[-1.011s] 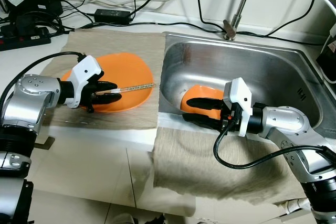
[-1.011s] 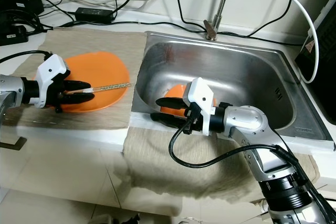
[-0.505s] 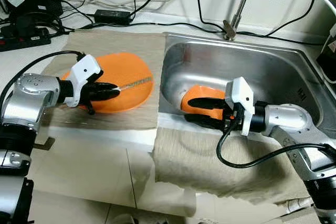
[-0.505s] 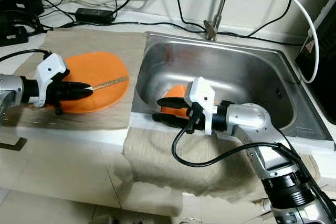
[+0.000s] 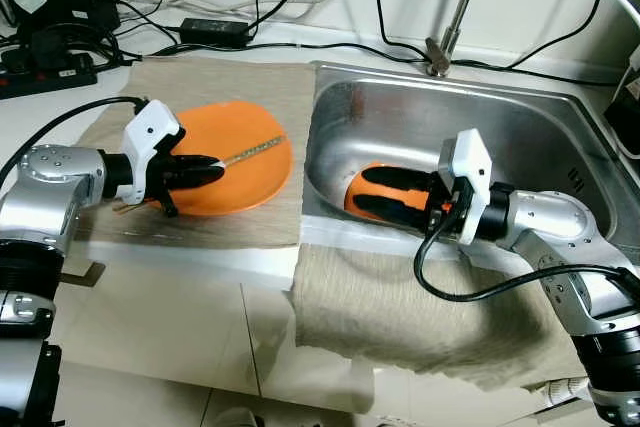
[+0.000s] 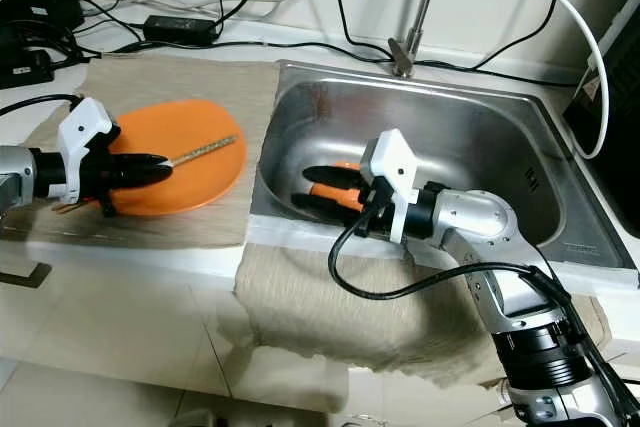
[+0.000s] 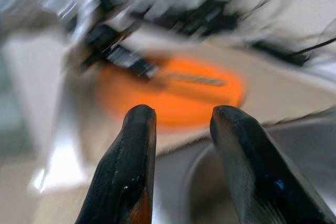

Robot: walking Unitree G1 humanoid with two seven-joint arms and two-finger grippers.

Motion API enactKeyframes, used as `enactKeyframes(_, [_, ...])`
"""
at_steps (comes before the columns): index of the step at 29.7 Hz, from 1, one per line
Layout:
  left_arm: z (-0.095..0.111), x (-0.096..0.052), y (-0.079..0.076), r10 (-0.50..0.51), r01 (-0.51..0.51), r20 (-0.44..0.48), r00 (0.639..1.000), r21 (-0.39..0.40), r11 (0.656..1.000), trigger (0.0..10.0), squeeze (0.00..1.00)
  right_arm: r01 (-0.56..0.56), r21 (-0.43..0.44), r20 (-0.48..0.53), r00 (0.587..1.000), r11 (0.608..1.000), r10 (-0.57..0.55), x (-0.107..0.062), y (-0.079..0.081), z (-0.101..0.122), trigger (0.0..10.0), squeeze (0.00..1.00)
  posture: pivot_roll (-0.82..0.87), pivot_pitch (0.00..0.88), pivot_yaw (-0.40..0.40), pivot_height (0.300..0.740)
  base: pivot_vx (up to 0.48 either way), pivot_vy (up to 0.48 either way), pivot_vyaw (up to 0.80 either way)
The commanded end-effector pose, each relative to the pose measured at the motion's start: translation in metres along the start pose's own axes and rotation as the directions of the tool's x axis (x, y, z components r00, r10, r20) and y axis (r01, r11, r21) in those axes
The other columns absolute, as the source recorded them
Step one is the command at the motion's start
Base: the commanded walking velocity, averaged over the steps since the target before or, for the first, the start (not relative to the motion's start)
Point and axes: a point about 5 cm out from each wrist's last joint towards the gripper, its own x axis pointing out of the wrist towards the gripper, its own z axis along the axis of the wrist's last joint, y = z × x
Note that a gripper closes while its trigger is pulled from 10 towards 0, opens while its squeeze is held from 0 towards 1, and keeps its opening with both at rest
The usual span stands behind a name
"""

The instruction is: Kitchen organization

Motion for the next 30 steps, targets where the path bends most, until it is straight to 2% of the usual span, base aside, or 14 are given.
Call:
enactKeyframes(1, [0.025, -0.001, -0.004, -0.008, 0.004, 0.103, 0.995, 0.034, 0.999, 0.0, 0.0, 0.09, 0.055, 0.044, 0.995, 0.994, -0.093, -0.002, -0.01, 0.006, 10.0, 0.0, -0.04, 0.0, -0.04, 0.74, 0.0, 0.0, 0.0])
enactKeyframes(3, [0.042, 0.001, -0.014, -0.04, 0.034, 0.187, 0.982, 0.031, 0.999, 0.0, 0.0, 0.114, 0.134, 0.078, 0.989, 0.984, -0.125, 0.001, -0.011, 0.007, 10.0, 0.0, -0.04, 0.0, -0.046, 0.74, 0.0, 0.0, 0.0])
enactKeyframes(5, [0.056, 0.005, -0.027, -0.094, 0.088, 0.263, 0.96, 0.034, 0.996, 0.0, 0.0, 0.084, 0.207, 0.125, 0.986, 0.975, -0.111, 0.006, -0.007, 0.01, 10.0, 0.0, -0.04, 0.0, -0.059, 0.74, 0.0, 0.0, 0.0])
enactKeyframes(6, [0.061, 0.006, -0.031, -0.111, 0.107, 0.292, 0.95, 0.031, 0.994, 0.0, 0.0, 0.059, 0.246, 0.158, 0.982, 0.968, -0.1, 0.008, -0.005, 0.012, 10.0, 0.5, -0.04, 0.0, -0.059, 0.74, 0.0, 0.0, 0.0])
enactKeyframes(7, [0.065, 0.008, -0.035, -0.129, 0.129, 0.318, 0.939, 0.021, 0.991, 0.0, 0.0, 0.025, 0.286, 0.193, 0.978, 0.958, -0.083, 0.011, -0.002, 0.015, 10.0, 0.96, -0.03, 0.0, -0.063, 0.74, 0.0, 0.0, 0.0])
enactKeyframes(9, [0.071, 0.011, -0.044, -0.171, 0.177, 0.347, 0.922, 0.013, 0.984, 0.0, 0.0, -0.028, 0.336, 0.24, 0.969, 0.941, -0.057, 0.015, 0.002, 0.018, 10.0, 1.0, -0.03, 0.0, -0.067, 0.74, 0.0, 0.0, 0.0])
enactKeyframes(10, [0.071, 0.011, -0.044, -0.171, 0.177, 0.347, 0.922, 0.013, 0.984, 0.0, 0.0, -0.028, 0.336, 0.24, 0.969, 0.941, -0.057, 0.015, 0.002, 0.018, 10.0, 1.0, -0.03, 0.0, -0.067, 0.74, 0.0, 0.0, 0.0])
enactKeyframes(14, [0.083, 0.018, -0.075, -0.283, 0.297, 0.383, 0.879, 0.025, 0.955, 0.0, 0.0, -0.075, 0.433, 0.313, 0.947, 0.898, -0.072, 0.025, 0.006, 0.025, 10.0, 1.0, -0.03, 0.0, -0.07, 0.74, 0.0, 0.0, 0.0])
enactKeyframes(15, [0.084, 0.021, -0.084, -0.317, 0.331, 0.38, 0.869, 0.029, 0.943, 0.0, 0.0, -0.108, 0.47, 0.349, 0.934, 0.876, -0.073, 0.029, 0.008, 0.028, 10.0, 1.0, -0.03, 0.0, -0.072, 0.74, 0.0, 0.0, 0.0])
enactKeyframes(20, [0.079, 0.026, -0.094, -0.341, 0.363, 0.366, 0.866, 0.008, 0.932, 0.0, 0.0, -0.179, 0.517, 0.407, 0.912, 0.837, -0.057, 0.033, 0.012, 0.036, 10.0, 1.0, -0.03, 0.0, -0.073, 0.74, 0.0, 0.0, 0.0])
enactKeyframes(23, [0.079, 0.027, -0.102, -0.359, 0.386, 0.366, 0.859, -0.003, 0.922, 0.0, 0.0, -0.188, 0.523, 0.4, 0.915, 0.831, -0.045, 0.035, 0.014, 0.037, 10.0, 1.0, -0.03, 0.0, -0.074, 0.74, 0.0, 0.0, 0.0])
enactKeyframes(24, [0.079, 0.026, -0.103, -0.359, 0.389, 0.368, 0.858, -0.007, 0.921, 0.0, 0.0, -0.187, 0.526, 0.393, 0.919, 0.83, -0.041, 0.035, 0.014, 0.036, 10.0, 0.36, -0.03, 0.0, -0.075, 0.74, 0.0, 0.0, 0.0])
enactKeyframes(25, [0.08, 0.026, -0.104, -0.355, 0.388, 0.371, 0.858, -0.014, 0.922, 0.0, 0.0, -0.186, 0.531, 0.383, 0.923, 0.827, -0.039, 0.035, 0.014, 0.036, 10.0, 0.0, -0.03, 0.0, -0.077, 0.74, 0.0, 0.0, 0.0])
enactKeyframes(30, [0.081, 0.023, -0.099, -0.335, 0.373, 0.378, 0.863, -0.03, 0.927, 0.0, 0.0, -0.177, 0.539, 0.353, 0.935, 0.824, -0.029, 0.032, 0.013, 0.033, 10.0, 0.0, -0.03, 0.0, -0.076, 0.74, 0.0, 0.0, 0.0])
